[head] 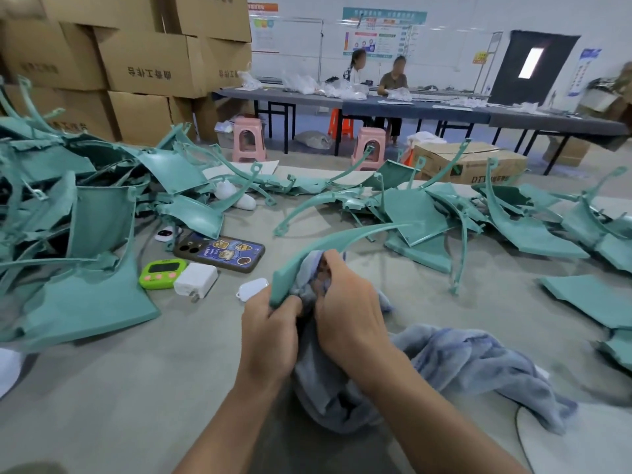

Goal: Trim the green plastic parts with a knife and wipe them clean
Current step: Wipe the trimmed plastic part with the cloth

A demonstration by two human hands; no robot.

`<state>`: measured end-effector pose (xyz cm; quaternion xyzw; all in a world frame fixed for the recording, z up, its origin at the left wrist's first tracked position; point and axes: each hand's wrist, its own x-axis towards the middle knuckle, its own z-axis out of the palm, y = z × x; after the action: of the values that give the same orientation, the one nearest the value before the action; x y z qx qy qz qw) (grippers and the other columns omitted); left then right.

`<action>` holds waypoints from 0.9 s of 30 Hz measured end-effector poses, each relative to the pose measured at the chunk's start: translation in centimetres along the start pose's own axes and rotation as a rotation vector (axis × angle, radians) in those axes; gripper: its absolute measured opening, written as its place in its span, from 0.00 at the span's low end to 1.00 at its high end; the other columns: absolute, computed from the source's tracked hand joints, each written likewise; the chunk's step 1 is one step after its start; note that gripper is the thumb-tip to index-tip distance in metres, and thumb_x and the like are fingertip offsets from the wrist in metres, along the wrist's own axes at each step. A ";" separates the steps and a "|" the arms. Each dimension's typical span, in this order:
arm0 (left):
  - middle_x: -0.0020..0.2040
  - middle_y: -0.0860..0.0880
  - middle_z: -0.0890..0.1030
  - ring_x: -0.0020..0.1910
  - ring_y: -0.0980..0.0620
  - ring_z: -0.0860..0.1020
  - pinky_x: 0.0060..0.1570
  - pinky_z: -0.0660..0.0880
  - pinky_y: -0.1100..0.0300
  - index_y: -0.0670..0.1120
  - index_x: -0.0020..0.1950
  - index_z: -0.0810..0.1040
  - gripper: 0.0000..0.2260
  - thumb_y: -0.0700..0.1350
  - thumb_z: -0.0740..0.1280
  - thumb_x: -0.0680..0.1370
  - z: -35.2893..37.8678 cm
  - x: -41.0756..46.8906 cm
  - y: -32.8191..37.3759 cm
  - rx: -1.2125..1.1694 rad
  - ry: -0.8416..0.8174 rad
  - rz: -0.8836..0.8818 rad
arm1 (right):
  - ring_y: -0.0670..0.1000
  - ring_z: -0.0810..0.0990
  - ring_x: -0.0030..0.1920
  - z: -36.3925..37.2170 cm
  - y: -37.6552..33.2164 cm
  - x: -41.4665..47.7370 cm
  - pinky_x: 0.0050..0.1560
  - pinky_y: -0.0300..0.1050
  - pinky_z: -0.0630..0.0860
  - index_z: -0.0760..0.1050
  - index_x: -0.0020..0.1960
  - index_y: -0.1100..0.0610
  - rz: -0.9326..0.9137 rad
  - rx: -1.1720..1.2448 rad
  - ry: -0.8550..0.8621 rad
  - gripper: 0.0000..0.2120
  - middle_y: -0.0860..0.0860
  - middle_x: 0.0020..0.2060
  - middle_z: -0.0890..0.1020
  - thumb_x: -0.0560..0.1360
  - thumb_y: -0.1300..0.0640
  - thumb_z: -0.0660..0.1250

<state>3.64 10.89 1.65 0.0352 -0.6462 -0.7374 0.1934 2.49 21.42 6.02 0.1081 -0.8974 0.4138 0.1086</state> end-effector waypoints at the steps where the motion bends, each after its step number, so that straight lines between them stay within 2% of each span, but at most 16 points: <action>1: 0.33 0.47 0.76 0.34 0.52 0.71 0.33 0.70 0.53 0.40 0.39 0.76 0.06 0.39 0.63 0.65 -0.1 0.1 -0.2 0.040 0.027 0.013 | 0.58 0.75 0.44 -0.1 -0.4 0.6 0.43 0.51 0.63 0.65 0.46 0.49 0.016 -0.057 0.018 0.02 0.49 0.38 0.76 0.76 0.52 0.55; 3: 0.30 0.50 0.73 0.30 0.54 0.68 0.28 0.68 0.56 0.41 0.37 0.73 0.05 0.39 0.62 0.63 -0.2 0.0 -0.6 0.102 0.056 0.055 | 0.56 0.70 0.40 -0.6 -1.1 1.7 0.39 0.48 0.56 0.66 0.43 0.51 0.042 -0.156 0.068 0.08 0.47 0.33 0.71 0.71 0.49 0.53; 6: 0.30 0.47 0.71 0.31 0.52 0.68 0.28 0.69 0.48 0.43 0.37 0.74 0.04 0.38 0.62 0.64 -0.1 -0.1 -0.9 0.144 -0.004 0.110 | 0.52 0.68 0.36 -1.3 -1.3 3.7 0.33 0.43 0.59 0.77 0.47 0.53 0.131 -0.268 0.143 0.06 0.47 0.33 0.71 0.75 0.54 0.62; 7: 0.29 0.51 0.72 0.31 0.53 0.68 0.28 0.69 0.49 0.46 0.37 0.75 0.06 0.38 0.61 0.65 -0.1 -0.2 -1.0 0.166 -0.016 0.136 | 0.52 0.68 0.34 -1.6 -1.0 4.2 0.33 0.42 0.62 0.79 0.47 0.53 0.180 -0.282 0.179 0.05 0.47 0.33 0.72 0.75 0.56 0.64; 9: 0.30 0.59 0.75 0.30 0.60 0.70 0.30 0.69 0.63 0.53 0.41 0.79 0.13 0.38 0.60 0.66 -0.3 -0.2 -1.0 0.261 -0.011 0.242 | 0.54 0.71 0.36 -2.1 -0.5 5.3 0.37 0.44 0.66 0.80 0.46 0.52 0.275 -0.217 0.271 0.06 0.48 0.32 0.74 0.73 0.57 0.65; 11: 0.39 0.66 0.80 0.35 0.68 0.74 0.35 0.70 0.74 0.57 0.54 0.81 0.22 0.38 0.59 0.67 -0.4 -0.4 -0.9 0.400 -0.014 0.354 | 0.57 0.73 0.41 -3.0 0.1 6.5 0.43 0.44 0.68 0.80 0.46 0.52 0.342 -0.155 0.377 0.07 0.51 0.37 0.78 0.74 0.56 0.63; 12: 0.42 0.69 0.80 0.38 0.70 0.75 0.37 0.69 0.78 0.58 0.60 0.79 0.26 0.38 0.59 0.68 -0.4 -0.5 -0.9 0.440 -0.007 0.379 | 0.57 0.74 0.42 -3.7 0.5 6.9 0.44 0.45 0.69 0.80 0.46 0.52 0.356 -0.135 0.433 0.07 0.51 0.38 0.79 0.75 0.56 0.63; 14: 0.42 0.70 0.79 0.37 0.70 0.75 0.37 0.68 0.77 0.57 0.60 0.75 0.23 0.39 0.60 0.68 -0.5 -0.4 -0.7 0.481 0.087 0.380 | 0.57 0.78 0.43 -5.3 1.7 7.1 0.43 0.45 0.70 0.80 0.44 0.53 0.376 -0.030 0.575 0.07 0.48 0.36 0.79 0.77 0.56 0.63; 16: 0.35 0.64 0.77 0.32 0.61 0.72 0.32 0.67 0.67 0.55 0.51 0.74 0.13 0.43 0.61 0.69 -0.4 -0.3 -0.3 0.470 0.195 0.284 | 0.56 0.81 0.43 -5.9 2.0 6.0 0.41 0.46 0.73 0.79 0.43 0.53 0.377 0.248 0.671 0.06 0.47 0.35 0.81 0.76 0.55 0.66; 18: 0.31 0.56 0.75 0.29 0.53 0.69 0.30 0.68 0.58 0.52 0.39 0.73 0.02 0.45 0.62 0.70 0.0 -0.3 -0.2 0.399 0.206 0.211 | 0.51 0.81 0.43 -4.3 1.6 4.0 0.44 0.47 0.75 0.80 0.46 0.50 0.290 0.424 0.550 0.04 0.45 0.37 0.82 0.74 0.51 0.67; 19: 0.31 0.55 0.75 0.30 0.52 0.70 0.30 0.70 0.55 0.51 0.37 0.73 0.02 0.46 0.63 0.70 0.1 -0.5 -0.1 0.377 0.167 0.223 | 0.47 0.81 0.46 -3.0 1.2 2.8 0.49 0.45 0.76 0.80 0.53 0.47 0.211 0.384 0.398 0.09 0.43 0.42 0.83 0.74 0.49 0.68; 21: 0.32 0.55 0.79 0.29 0.56 0.72 0.30 0.72 0.59 0.52 0.39 0.76 0.03 0.47 0.64 0.72 0.2 -0.8 -0.2 0.360 0.079 0.255 | 0.43 0.75 0.59 -0.2 0.5 0.7 0.64 0.42 0.71 0.75 0.69 0.45 0.036 0.181 0.146 0.23 0.42 0.58 0.79 0.73 0.50 0.67; 22: 0.32 0.55 0.79 0.29 0.58 0.72 0.30 0.71 0.60 0.53 0.39 0.76 0.03 0.48 0.64 0.72 0.1 -0.8 -0.3 0.363 0.069 0.253 | 0.44 0.72 0.65 0.8 0.6 0.3 0.69 0.42 0.67 0.71 0.74 0.47 -0.030 0.086 0.132 0.27 0.44 0.64 0.75 0.75 0.53 0.67; 24: 0.30 0.53 0.77 0.28 0.57 0.70 0.30 0.71 0.56 0.50 0.37 0.75 0.03 0.47 0.64 0.71 -0.2 -0.8 -0.5 0.374 0.103 0.234 | 0.48 0.71 0.69 1.1 0.9 0.4 0.71 0.40 0.64 0.67 0.78 0.52 -0.072 0.056 0.216 0.29 0.48 0.69 0.74 0.77 0.60 0.65; 26: 0.29 0.51 0.74 0.28 0.54 0.68 0.29 0.69 0.54 0.48 0.36 0.72 0.04 0.46 0.64 0.69 -0.1 -0.9 -0.6 0.380 0.104 0.221 | 0.50 0.75 0.64 0.4 1.2 0.9 0.64 0.41 0.68 0.68 0.76 0.52 -0.049 0.105 0.281 0.27 0.49 0.63 0.77 0.78 0.63 0.64; 27: 0.28 0.51 0.73 0.28 0.53 0.67 0.29 0.68 0.53 0.47 0.36 0.71 0.04 0.46 0.64 0.69 0.0 -1.0 -0.5 0.378 0.097 0.214 | 0.51 0.77 0.56 0.0 1.2 1.3 0.55 0.45 0.72 0.70 0.71 0.49 -0.039 0.062 0.310 0.23 0.48 0.56 0.78 0.77 0.63 0.64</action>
<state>4.41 11.27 1.00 0.0375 -0.7630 -0.5756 0.2916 0.91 22.04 5.53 0.0636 -0.8543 0.4509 0.2504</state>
